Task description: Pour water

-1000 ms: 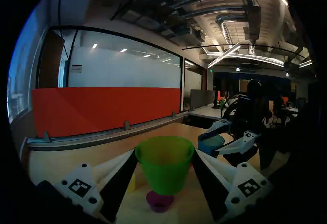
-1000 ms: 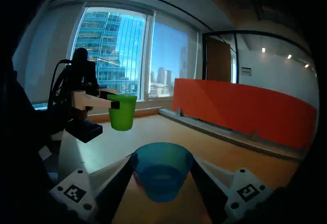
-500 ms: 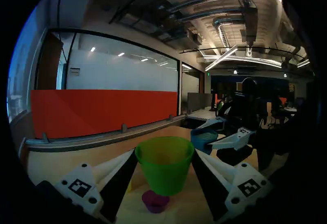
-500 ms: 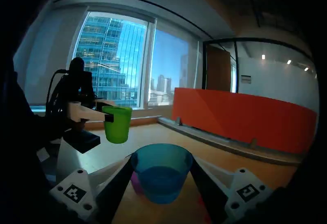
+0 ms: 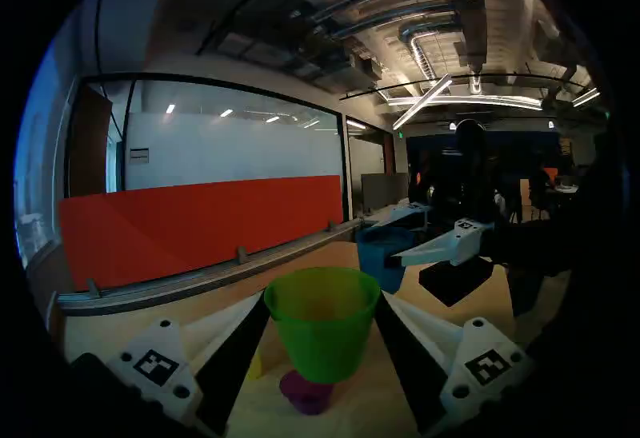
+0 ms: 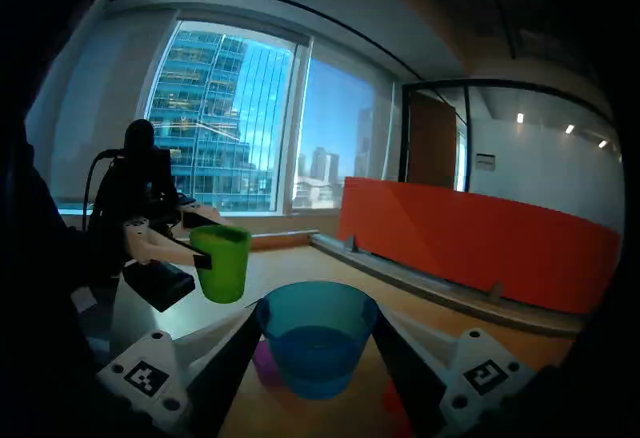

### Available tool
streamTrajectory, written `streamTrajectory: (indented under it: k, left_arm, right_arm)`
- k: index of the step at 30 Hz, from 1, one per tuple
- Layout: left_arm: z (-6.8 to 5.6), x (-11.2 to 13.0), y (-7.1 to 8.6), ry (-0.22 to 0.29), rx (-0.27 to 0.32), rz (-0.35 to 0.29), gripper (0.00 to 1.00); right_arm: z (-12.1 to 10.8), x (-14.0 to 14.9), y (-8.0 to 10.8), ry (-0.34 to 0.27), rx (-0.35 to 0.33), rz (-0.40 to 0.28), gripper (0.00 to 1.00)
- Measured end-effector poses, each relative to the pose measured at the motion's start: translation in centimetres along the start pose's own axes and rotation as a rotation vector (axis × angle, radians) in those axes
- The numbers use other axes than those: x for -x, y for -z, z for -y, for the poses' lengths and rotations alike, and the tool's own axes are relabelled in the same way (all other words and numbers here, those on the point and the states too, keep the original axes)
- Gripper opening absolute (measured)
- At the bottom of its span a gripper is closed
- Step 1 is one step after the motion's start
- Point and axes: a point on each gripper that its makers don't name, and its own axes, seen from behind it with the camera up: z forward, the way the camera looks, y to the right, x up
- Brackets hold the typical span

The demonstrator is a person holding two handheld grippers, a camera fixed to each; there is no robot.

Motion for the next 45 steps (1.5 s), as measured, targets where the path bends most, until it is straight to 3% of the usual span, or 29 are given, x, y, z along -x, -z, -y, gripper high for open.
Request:
streamTrajectory:
  k: [11,24,35,45]
  left_arm:
    - [-1.3,0.8,-1.1,0.029,0.002,-0.009,0.89]
    - [-2.3,2.0,-1.9,0.032,0.013,0.019,0.89]
    - [-3.8,1.5,-2.4,0.009,0.042,0.011,0.88]
    - [-4.3,1.0,-2.9,0.005,0.06,0.007,0.88]
  right_arm:
    - [-0.3,-2.3,-0.5,0.065,-0.014,-0.01,0.93]
    - [-0.2,-5.4,-1.0,0.199,-0.031,-0.037,0.92]
    - [-0.4,-7.4,-1.7,0.347,-0.026,-0.046,0.92]
    - [0.4,-8.8,-2.8,0.511,-0.034,-0.046,0.93]
